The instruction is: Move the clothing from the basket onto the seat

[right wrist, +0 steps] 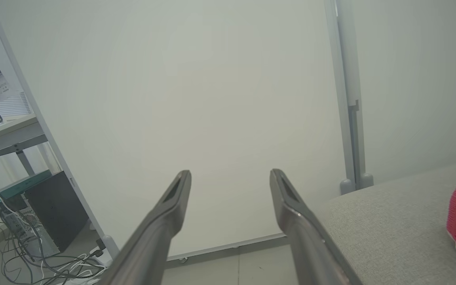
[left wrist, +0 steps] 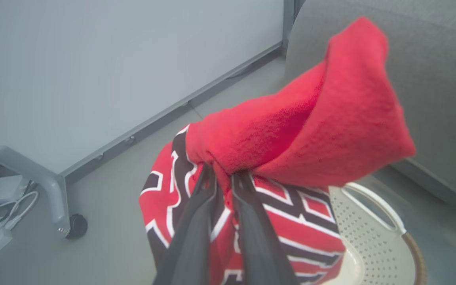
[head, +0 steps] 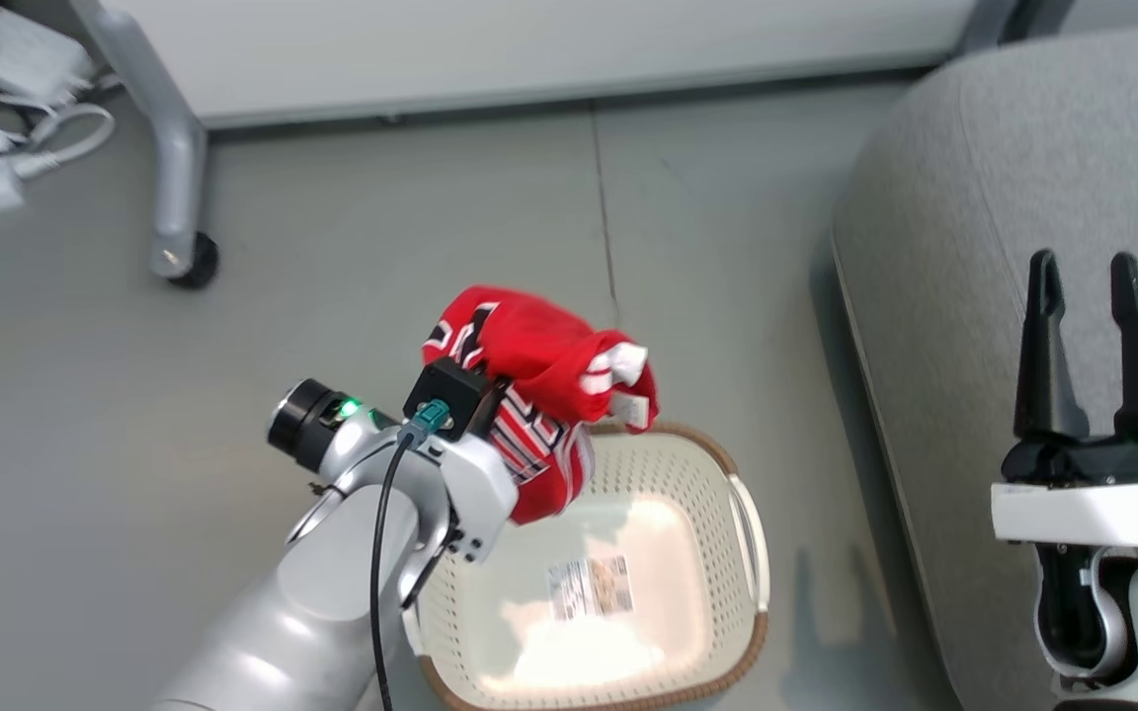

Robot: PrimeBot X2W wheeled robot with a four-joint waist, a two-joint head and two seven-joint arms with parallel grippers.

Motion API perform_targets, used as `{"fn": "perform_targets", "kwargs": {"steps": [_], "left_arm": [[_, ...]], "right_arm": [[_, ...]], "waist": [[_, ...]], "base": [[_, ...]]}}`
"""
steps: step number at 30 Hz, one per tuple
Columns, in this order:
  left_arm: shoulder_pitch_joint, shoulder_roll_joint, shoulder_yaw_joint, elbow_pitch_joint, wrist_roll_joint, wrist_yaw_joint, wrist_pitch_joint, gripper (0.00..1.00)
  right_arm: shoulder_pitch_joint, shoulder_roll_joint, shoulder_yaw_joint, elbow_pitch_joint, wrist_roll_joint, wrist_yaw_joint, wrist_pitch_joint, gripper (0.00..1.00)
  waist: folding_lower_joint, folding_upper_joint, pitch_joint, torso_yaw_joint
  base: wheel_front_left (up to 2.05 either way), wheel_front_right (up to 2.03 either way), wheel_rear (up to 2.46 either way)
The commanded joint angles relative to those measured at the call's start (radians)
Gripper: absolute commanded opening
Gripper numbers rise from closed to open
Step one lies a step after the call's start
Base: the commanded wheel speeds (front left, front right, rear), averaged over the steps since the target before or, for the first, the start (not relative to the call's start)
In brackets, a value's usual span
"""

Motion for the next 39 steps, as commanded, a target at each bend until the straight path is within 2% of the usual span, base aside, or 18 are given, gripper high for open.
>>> {"fn": "perform_targets", "kwargs": {"steps": [1, 4, 7, 15, 20, 28, 33, 39], "left_arm": [[0.016, 0.001, 0.014, -0.039, -0.026, 0.013, -0.015, 0.00], [0.029, 0.001, 0.068, -0.152, -0.070, 0.041, -0.026, 0.00], [0.072, 0.001, 0.145, -0.283, -0.050, 0.060, -0.025, 0.00], [0.220, 0.005, 0.365, -0.639, 0.046, 0.015, -0.025, 0.00], [0.291, 0.002, 0.452, -0.824, 0.106, -0.009, -0.025, 0.00], [0.338, 0.002, 0.466, -0.985, 0.148, -0.029, -0.024, 0.00], [0.346, 0.001, 0.415, -0.995, 0.166, -0.065, -0.024, 0.00], [0.365, 0.002, 0.376, -1.000, 0.154, -0.064, -0.024, 0.00]], "right_arm": [[0.019, -0.007, 0.000, 0.009, -0.009, 0.001, -0.005, 1.00], [0.041, -0.007, 0.013, 0.023, -0.026, 0.001, -0.005, 1.00], [0.061, -0.007, 0.023, 0.032, -0.028, 0.001, -0.005, 1.00], [0.116, -0.007, 0.040, 0.040, -0.026, 0.001, -0.005, 1.00], [0.139, -0.007, 0.050, 0.033, -0.030, 0.001, -0.005, 1.00], [0.161, -0.007, 0.055, 0.023, -0.028, 0.001, -0.005, 1.00], [0.177, -0.006, 0.057, 0.007, -0.035, 0.001, -0.005, 1.00], [0.181, -0.006, 0.055, 0.004, -0.033, 0.001, -0.005, 1.00]], "waist": [[0.0000, 0.0000, -0.092, 0.056], [0.0000, 0.0000, -0.138, 0.064], [0.0000, 0.0000, -0.180, 0.067], [0.0000, 0.0000, -0.255, 0.066], [0.0000, 0.0000, -0.270, 0.066], [0.0000, 0.0000, -0.284, 0.067], [0.0000, 0.0000, -0.290, 0.070], [0.0000, 0.0000, -0.301, 0.062]], "base": [[0.00, 0.00, 0.00], [0.00, 0.00, 0.00], [0.00, 0.00, 0.00], [0.00, 0.00, 0.00], [0.00, 0.00, 0.00], [0.00, 0.00, 0.00], [0.00, 0.00, 0.00], [0.00, 0.00, 0.00]]}}
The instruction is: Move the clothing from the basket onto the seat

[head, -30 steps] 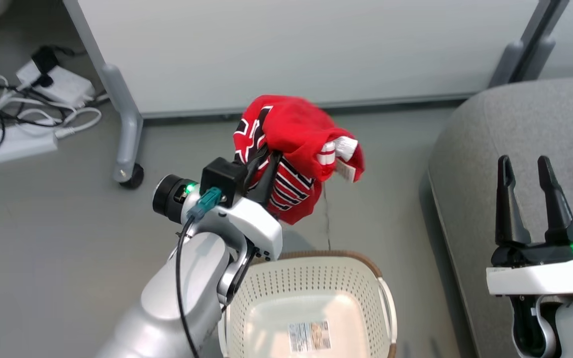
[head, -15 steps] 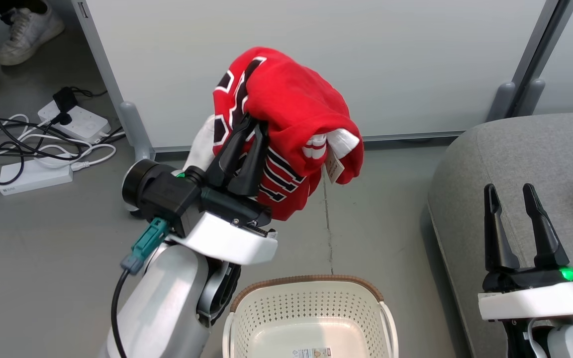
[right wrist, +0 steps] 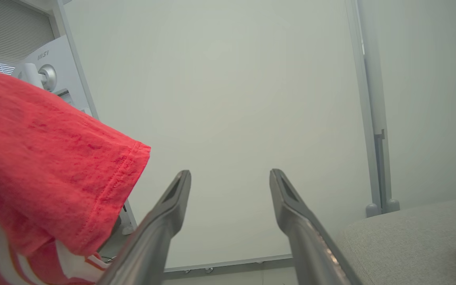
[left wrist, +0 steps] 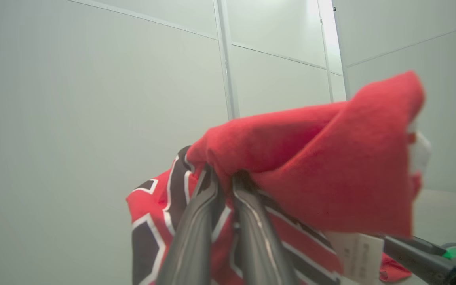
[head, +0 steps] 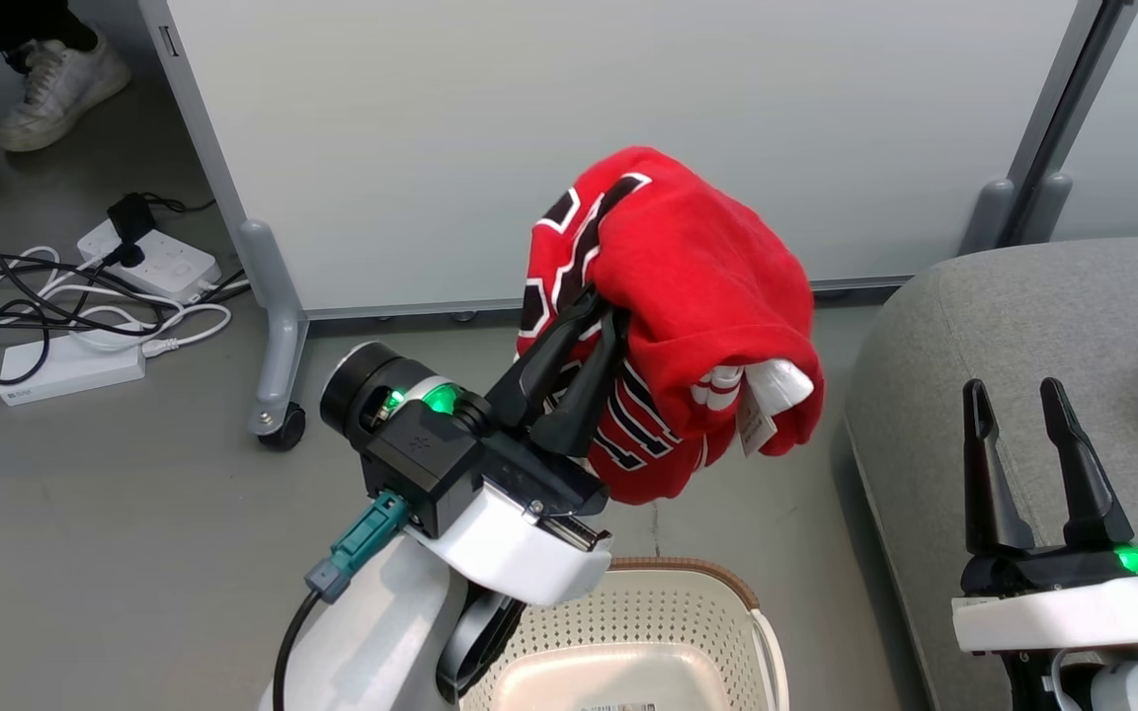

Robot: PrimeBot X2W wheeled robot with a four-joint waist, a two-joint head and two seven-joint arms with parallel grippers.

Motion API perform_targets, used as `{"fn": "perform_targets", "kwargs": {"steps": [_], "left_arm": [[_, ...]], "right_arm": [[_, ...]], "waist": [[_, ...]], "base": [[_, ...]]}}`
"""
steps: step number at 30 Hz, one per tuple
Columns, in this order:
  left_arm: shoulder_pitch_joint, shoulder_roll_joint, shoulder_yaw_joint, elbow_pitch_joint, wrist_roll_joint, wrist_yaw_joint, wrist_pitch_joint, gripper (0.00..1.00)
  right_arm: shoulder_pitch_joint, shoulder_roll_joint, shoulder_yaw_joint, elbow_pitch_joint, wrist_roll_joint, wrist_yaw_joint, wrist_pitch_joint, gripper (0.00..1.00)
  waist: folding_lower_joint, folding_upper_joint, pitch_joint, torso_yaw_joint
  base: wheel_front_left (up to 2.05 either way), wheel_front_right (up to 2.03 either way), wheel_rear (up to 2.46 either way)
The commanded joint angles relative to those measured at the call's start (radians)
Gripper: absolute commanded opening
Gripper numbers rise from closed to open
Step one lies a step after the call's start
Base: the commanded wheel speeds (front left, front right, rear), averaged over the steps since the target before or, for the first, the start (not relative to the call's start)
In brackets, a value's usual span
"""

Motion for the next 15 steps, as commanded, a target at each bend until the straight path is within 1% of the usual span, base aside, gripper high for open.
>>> {"fn": "perform_targets", "kwargs": {"steps": [1, 6, 13, 15], "left_arm": [[0.014, 0.004, 0.001, -0.006, -0.005, 0.005, -0.001, 0.00], [0.010, 0.004, -0.007, -0.010, -0.008, 0.009, -0.001, 0.00], [0.002, 0.003, 0.013, -0.004, 0.009, 0.014, -0.001, 0.00], [0.001, 0.003, 0.021, -0.001, 0.011, 0.012, -0.001, 0.00]], "right_arm": [[0.005, -0.006, -0.001, -0.004, -0.003, 0.001, -0.005, 1.00], [0.007, -0.007, -0.007, -0.008, -0.008, 0.001, -0.005, 1.00], [0.017, -0.006, -0.012, -0.018, -0.003, 0.001, -0.005, 1.00], [0.037, -0.005, 0.020, -0.027, -0.010, 0.001, -0.005, 1.00]], "waist": [[0.0000, -0.0001, -0.001, -0.001], [0.0000, -0.0001, -0.002, -0.003], [0.0000, -0.0001, 0.003, -0.011], [0.0000, -0.0001, 0.007, -0.015]], "base": [[0.00, 0.00, 0.00], [0.00, 0.00, 0.00], [0.00, 0.00, 0.00], [0.00, 0.00, 0.00]]}}
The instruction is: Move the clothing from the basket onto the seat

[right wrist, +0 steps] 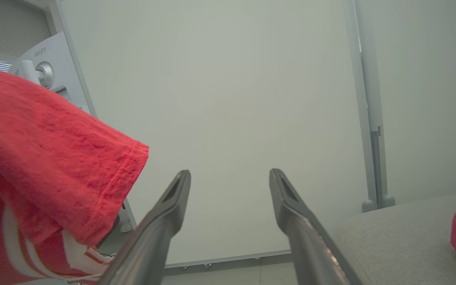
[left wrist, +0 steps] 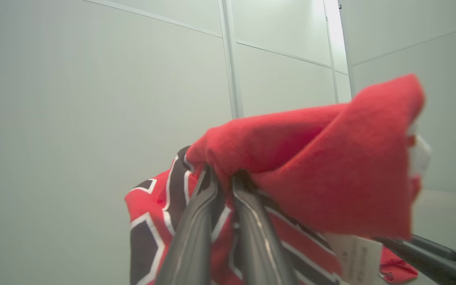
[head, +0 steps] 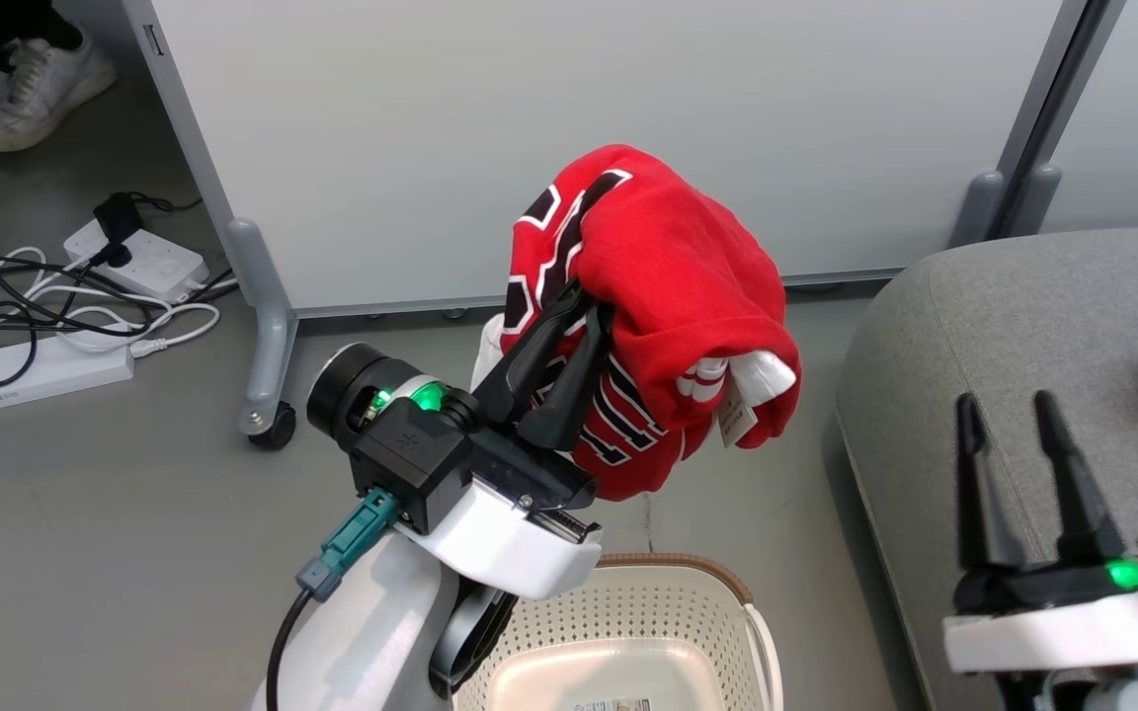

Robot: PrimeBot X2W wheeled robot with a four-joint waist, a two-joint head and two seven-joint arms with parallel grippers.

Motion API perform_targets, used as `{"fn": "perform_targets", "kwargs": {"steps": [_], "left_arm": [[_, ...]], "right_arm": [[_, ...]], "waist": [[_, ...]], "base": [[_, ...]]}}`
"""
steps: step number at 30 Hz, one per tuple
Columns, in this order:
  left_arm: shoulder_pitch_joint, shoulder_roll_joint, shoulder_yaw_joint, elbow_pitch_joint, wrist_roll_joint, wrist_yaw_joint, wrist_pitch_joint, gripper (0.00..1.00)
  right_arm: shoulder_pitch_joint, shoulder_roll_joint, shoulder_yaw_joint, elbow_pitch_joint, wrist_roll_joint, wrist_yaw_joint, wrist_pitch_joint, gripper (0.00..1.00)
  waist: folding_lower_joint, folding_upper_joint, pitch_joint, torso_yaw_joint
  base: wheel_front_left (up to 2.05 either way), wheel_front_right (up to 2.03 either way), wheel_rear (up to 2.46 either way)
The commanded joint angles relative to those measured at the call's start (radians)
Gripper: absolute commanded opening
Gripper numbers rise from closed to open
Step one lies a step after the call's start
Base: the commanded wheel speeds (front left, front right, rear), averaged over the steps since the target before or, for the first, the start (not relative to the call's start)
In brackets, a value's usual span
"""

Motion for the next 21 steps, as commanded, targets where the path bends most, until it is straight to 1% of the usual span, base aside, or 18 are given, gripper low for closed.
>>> {"fn": "perform_targets", "kwargs": {"steps": [1, 3, 8, 10, 13, 21], "left_arm": [[-0.008, 0.003, 0.011, 0.003, 0.004, -0.002, -0.001, 0.00], [-0.008, 0.003, 0.014, 0.005, 0.006, -0.003, -0.001, 0.00], [-0.008, 0.003, 0.018, 0.018, 0.010, -0.005, -0.001, 0.00], [-0.007, 0.003, 0.013, 0.027, 0.010, -0.008, -0.001, 0.00], [-0.011, 0.003, 0.002, 0.042, 0.014, -0.011, -0.001, 0.00], [-0.020, 0.002, -0.035, 0.071, 0.013, -0.023, -0.001, 0.00]], "right_arm": [[0.027, -0.004, 0.032, -0.016, -0.020, 0.001, -0.005, 1.00], [0.045, -0.019, 0.081, -0.039, -0.032, 0.001, -0.005, 1.00], [0.077, -0.124, 0.247, -0.111, -0.114, 0.001, -0.005, 1.00], [0.078, -0.149, 0.296, -0.134, -0.142, 0.000, -0.005, 1.00], [0.062, -0.156, 0.338, -0.159, -0.170, 0.000, -0.005, 1.00], [0.018, -0.141, 0.377, -0.156, -0.211, 0.000, -0.005, 1.00]], "waist": [[0.0000, 0.0000, 0.003, -0.003], [0.0000, 0.0000, 0.006, -0.005], [0.0000, 0.0000, 0.012, -0.011], [0.0000, 0.0000, 0.013, -0.013], [0.0000, 0.0000, 0.015, -0.012], [0.0000, 0.0000, 0.015, 0.004]], "base": [[0.00, 0.00, 0.00], [0.00, 0.00, 0.00], [0.00, 0.00, 0.00], [0.00, 0.00, 0.00], [0.00, 0.00, 0.00], [0.00, 0.00, 0.00]]}}
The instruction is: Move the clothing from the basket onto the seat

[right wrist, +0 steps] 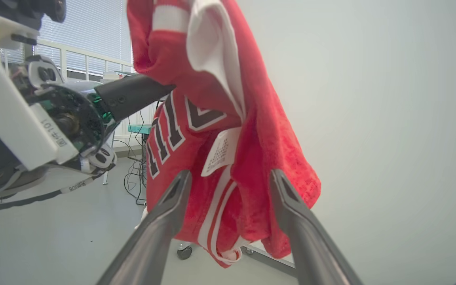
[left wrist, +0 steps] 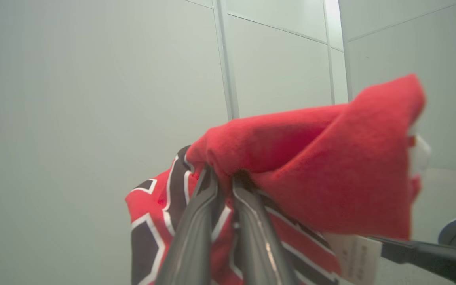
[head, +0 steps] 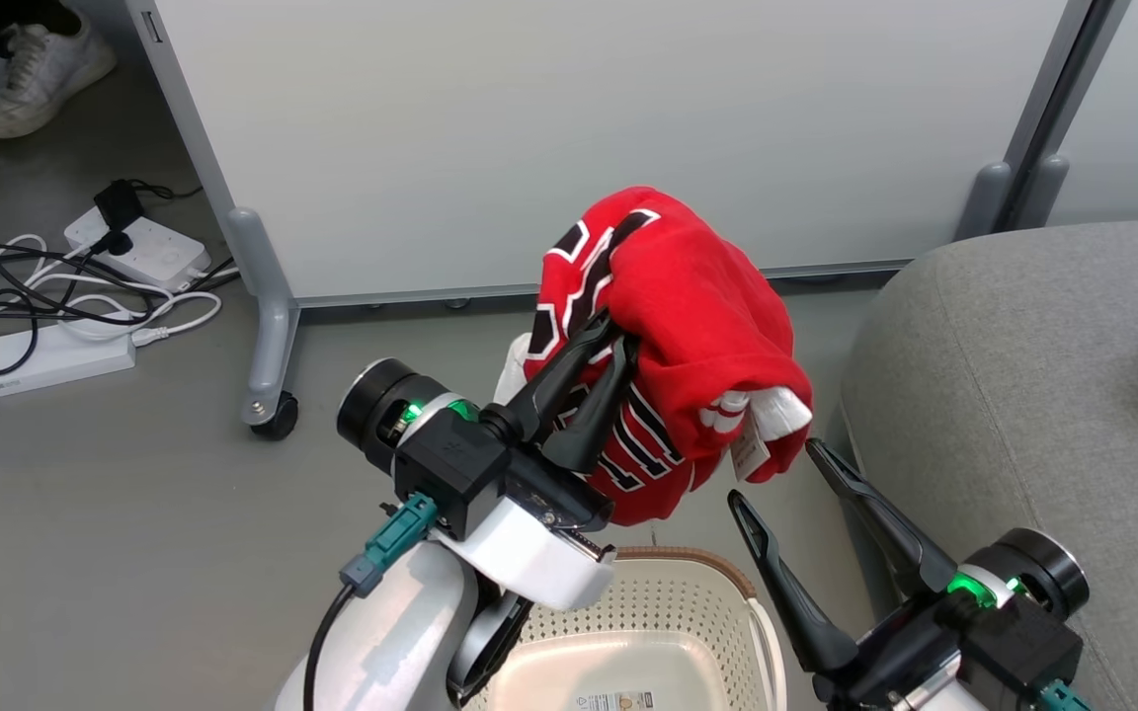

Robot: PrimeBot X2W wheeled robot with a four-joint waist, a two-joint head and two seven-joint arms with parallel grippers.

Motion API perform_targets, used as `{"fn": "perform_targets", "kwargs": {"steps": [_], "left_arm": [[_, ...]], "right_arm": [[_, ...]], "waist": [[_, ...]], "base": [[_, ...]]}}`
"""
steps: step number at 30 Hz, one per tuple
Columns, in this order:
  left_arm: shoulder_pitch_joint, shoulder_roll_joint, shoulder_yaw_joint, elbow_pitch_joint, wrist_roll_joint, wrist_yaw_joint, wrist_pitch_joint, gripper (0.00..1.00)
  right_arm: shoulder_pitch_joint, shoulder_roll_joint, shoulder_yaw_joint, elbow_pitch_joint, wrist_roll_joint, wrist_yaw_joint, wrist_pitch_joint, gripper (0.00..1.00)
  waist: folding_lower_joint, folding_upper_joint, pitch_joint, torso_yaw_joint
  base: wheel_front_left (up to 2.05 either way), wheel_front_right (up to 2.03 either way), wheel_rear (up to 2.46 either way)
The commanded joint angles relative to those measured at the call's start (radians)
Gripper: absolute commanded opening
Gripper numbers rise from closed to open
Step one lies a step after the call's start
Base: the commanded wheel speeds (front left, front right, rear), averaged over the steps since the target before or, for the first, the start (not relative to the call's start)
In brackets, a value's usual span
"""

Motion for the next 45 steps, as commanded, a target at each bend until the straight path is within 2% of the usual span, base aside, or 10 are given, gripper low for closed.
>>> {"fn": "perform_targets", "kwargs": {"steps": [1, 23, 24, 25, 39, 41, 42, 43, 44, 45], "left_arm": [[-0.013, 0.003, -0.006, 0.003, -0.003, -0.005, -0.001, 0.00], [-0.034, 0.002, -0.228, 0.009, -0.016, -0.008, -0.001, 0.00], [-0.033, 0.003, -0.234, 0.010, -0.016, -0.006, -0.001, 0.00], [-0.034, 0.002, -0.238, 0.010, -0.018, -0.004, -0.001, 0.00], [-0.036, 0.003, -0.241, 0.027, -0.029, 0.008, -0.001, 0.00], [-0.033, 0.003, -0.238, 0.036, -0.027, 0.005, -0.001, 0.08], [-0.031, 0.003, -0.235, 0.042, -0.027, 0.003, -0.001, 0.21], [-0.028, 0.003, -0.233, 0.050, -0.027, 0.000, -0.001, 0.45], [-0.027, 0.003, -0.231, 0.057, -0.022, -0.003, -0.001, 0.82], [-0.025, 0.003, -0.229, 0.063, -0.018, -0.004, -0.001, 1.00]], "right_arm": [[-0.017, -0.002, 0.000, 0.007, -0.011, 0.000, -0.005, 1.00], [-0.145, 0.071, -0.052, 0.205, -0.119, 0.000, -0.005, 1.00], [-0.147, 0.072, -0.048, 0.211, -0.118, 0.000, -0.005, 0.36], [-0.151, 0.073, -0.044, 0.216, -0.111, 0.000, -0.005, 0.00], [-0.142, 0.083, -0.082, 0.201, -0.062, 0.000, -0.005, 0.00], [-0.141, 0.086, -0.092, 0.194, -0.053, 0.000, -0.005, 0.00], [-0.140, 0.087, -0.098, 0.190, -0.047, 0.000, -0.005, 0.00], [-0.138, 0.089, -0.108, 0.185, -0.041, 0.000, -0.005, 0.00], [-0.135, 0.090, -0.120, 0.184, -0.036, 0.000, -0.005, 0.00], [-0.131, 0.090, -0.130, 0.181, -0.031, 0.000, -0.005, 0.00]], "waist": [[0.0000, 0.0000, 0.000, 0.005], [0.0000, 0.0000, 0.001, 0.044], [0.0000, 0.0000, 0.001, 0.044], [0.0000, 0.0000, 0.001, 0.045], [0.0000, 0.0000, -0.002, 0.040], [0.0000, 0.0000, -0.003, 0.038], [0.0000, 0.0000, -0.004, 0.037], [0.0000, 0.0000, -0.004, 0.037], [0.0000, 0.0000, -0.004, 0.037], [0.0000, 0.0000, -0.004, 0.038]], "base": [[0.00, 0.00, 0.00], [0.00, 0.00, 0.00], [0.00, 0.00, 0.00], [0.00, 0.00, 0.00], [0.00, 0.00, 0.00], [0.00, 0.00, 0.00], [0.00, 0.00, 0.00], [0.00, 0.00, 0.00], [0.00, 0.00, 0.00], [0.00, 0.00, 0.00]]}}
